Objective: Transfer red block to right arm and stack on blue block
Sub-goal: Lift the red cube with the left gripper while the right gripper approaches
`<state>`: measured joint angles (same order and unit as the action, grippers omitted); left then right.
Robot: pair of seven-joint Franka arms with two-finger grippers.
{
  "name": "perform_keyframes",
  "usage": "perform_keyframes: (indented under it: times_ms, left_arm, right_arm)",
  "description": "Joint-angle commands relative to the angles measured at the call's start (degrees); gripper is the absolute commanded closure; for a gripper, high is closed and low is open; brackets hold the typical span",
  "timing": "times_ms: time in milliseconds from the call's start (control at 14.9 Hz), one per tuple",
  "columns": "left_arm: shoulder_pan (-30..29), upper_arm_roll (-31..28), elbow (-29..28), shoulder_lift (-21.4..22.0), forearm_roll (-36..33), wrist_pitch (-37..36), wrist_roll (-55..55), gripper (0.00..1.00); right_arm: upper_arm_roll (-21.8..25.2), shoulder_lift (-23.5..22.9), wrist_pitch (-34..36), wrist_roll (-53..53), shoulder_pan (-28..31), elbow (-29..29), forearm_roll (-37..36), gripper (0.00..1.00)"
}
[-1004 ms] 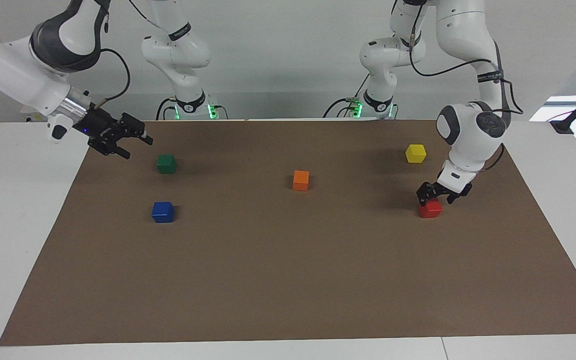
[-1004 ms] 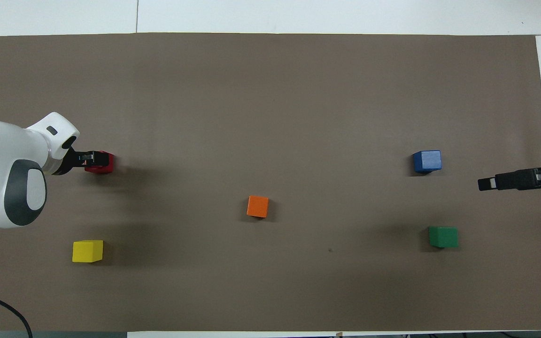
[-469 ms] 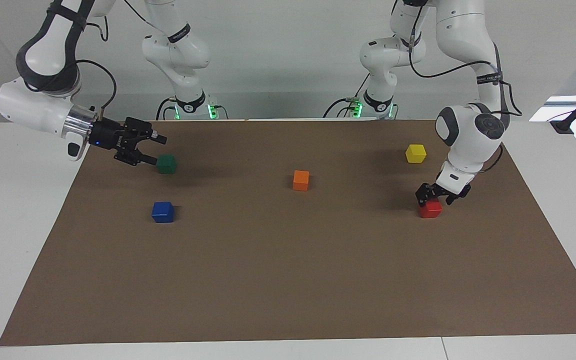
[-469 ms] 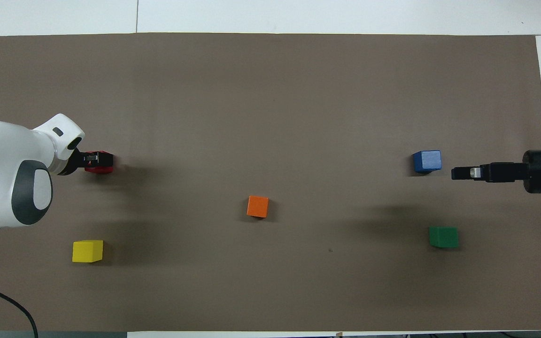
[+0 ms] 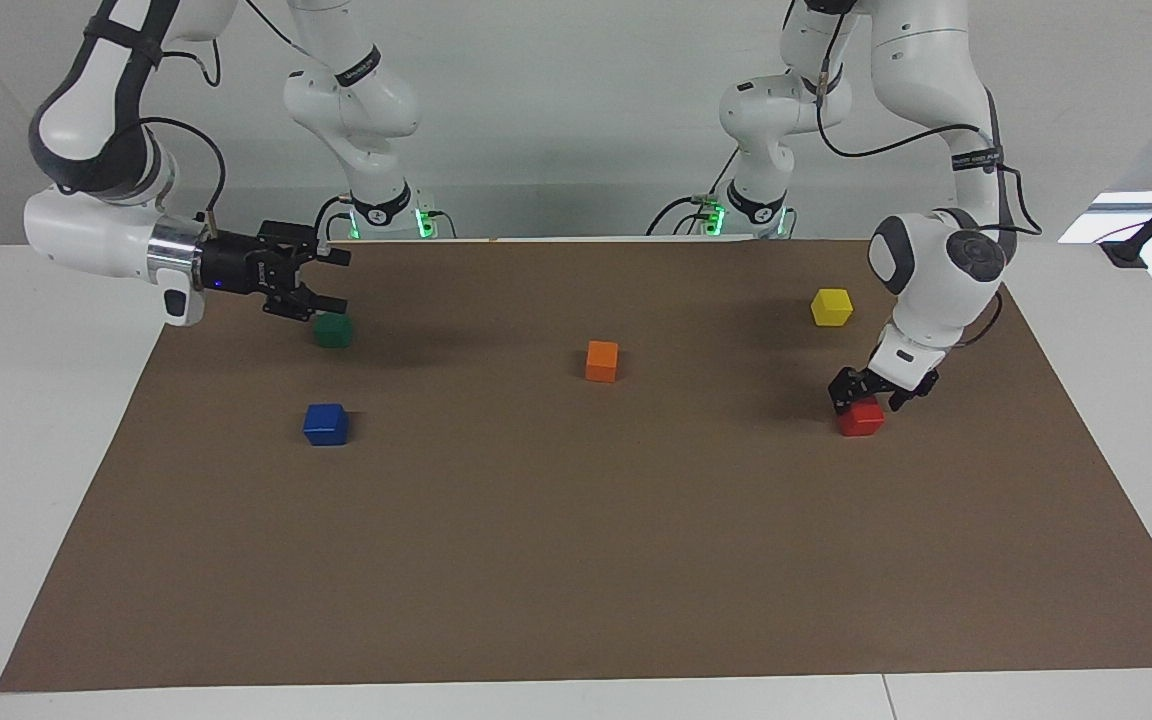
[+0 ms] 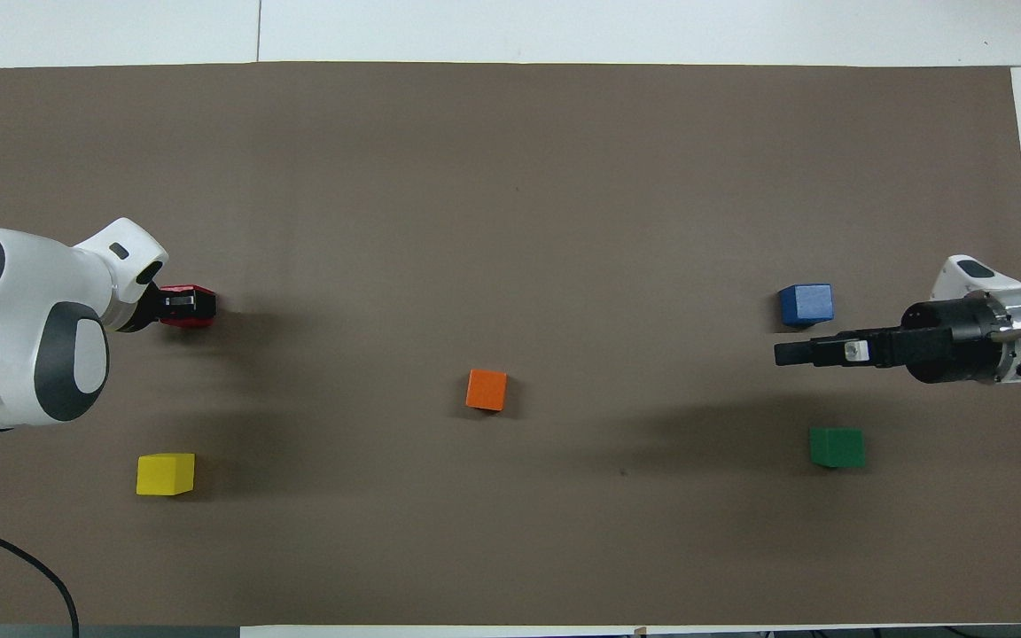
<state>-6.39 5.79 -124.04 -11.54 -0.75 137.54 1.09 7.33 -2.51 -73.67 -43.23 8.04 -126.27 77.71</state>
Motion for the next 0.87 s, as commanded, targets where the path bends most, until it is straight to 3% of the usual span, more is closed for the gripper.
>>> perform_keyframes:
  times_ms: [0,201,536,804]
  left_arm:
    - [-0.38,0.02,-0.06,-0.33,0.13,0.62,-1.79,1.00]
    - [0.67,0.28,2.39,-0.24,0.57,-3.40,-9.67,1.00]
    - [4.37,0.45,14.95,1.07,8.81,-21.58,-23.49,1.00]
    - [4.28,0.63,17.43,7.03,14.43,-33.11,-29.02,1.00]
  right_arm:
    - [0.14,-5.65,8.61,-4.40,-0.39,-0.20,6.13,0.00]
    - [-0.04,-7.32,13.63,-4.14,-2.58,-2.82,13.40,0.00]
    - [-0.12,-9.79,18.03,-4.14,-7.84,-5.91,24.93,0.00]
    - [-0.21,-13.48,21.99,-4.06,-13.21,-6.36,33.72,0.00]
